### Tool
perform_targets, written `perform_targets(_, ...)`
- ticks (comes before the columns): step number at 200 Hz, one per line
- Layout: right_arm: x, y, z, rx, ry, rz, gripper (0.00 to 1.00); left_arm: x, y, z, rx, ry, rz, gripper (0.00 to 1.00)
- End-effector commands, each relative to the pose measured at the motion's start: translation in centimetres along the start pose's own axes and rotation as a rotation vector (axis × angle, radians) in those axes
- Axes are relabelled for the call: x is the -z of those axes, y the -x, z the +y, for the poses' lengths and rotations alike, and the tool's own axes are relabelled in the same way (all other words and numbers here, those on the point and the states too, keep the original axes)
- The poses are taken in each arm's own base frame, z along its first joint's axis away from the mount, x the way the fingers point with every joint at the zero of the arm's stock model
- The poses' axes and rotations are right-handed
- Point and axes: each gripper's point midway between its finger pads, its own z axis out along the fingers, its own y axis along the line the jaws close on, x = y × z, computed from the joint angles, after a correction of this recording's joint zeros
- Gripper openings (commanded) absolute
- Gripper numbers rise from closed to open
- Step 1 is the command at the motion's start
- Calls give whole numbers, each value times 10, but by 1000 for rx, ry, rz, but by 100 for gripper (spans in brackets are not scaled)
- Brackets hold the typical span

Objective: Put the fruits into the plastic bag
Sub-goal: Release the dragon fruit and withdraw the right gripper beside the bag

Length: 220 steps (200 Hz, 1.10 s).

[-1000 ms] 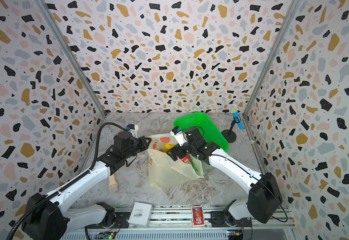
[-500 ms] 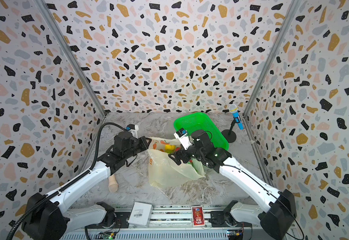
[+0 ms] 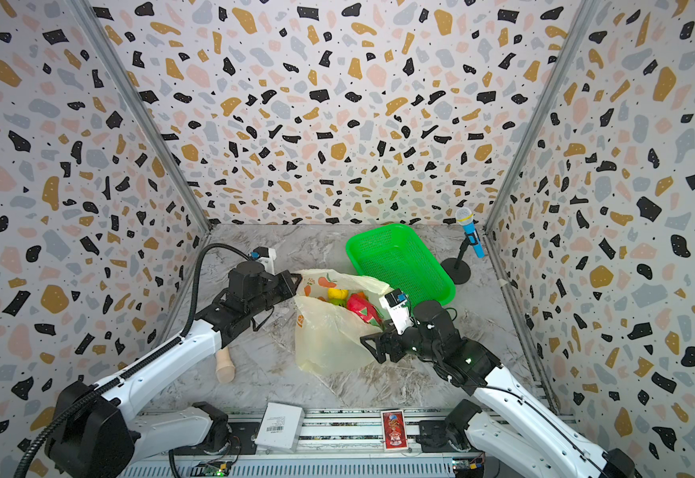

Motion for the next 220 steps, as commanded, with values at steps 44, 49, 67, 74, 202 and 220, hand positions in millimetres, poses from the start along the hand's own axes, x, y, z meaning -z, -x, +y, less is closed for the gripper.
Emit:
perform_targets(44,28,-9,-44,-133,-248,-90,85,-2,4,-2,-3,-10,-21,0)
perform_targets(49,30,-9,-50,-147,-275,-99,84,-2,3,-1,-3,-9,-20,0)
perform_targets(67,34,-14,-61,-180,-322,-117,83,-2,3,-2,1,-12,-20,0)
perform_targets(74,34,-15,-61,-185,-316,-118,83,-2,3,-2,3,-12,-18,0)
perform_targets(202,-17,-59,-98,-309,-331,123,60,2,3,-5,6,-35,-24,0)
perform_targets(220,-21,-66,-106,-351,-312,137,42,3,4,-7,5,-40,-27,0)
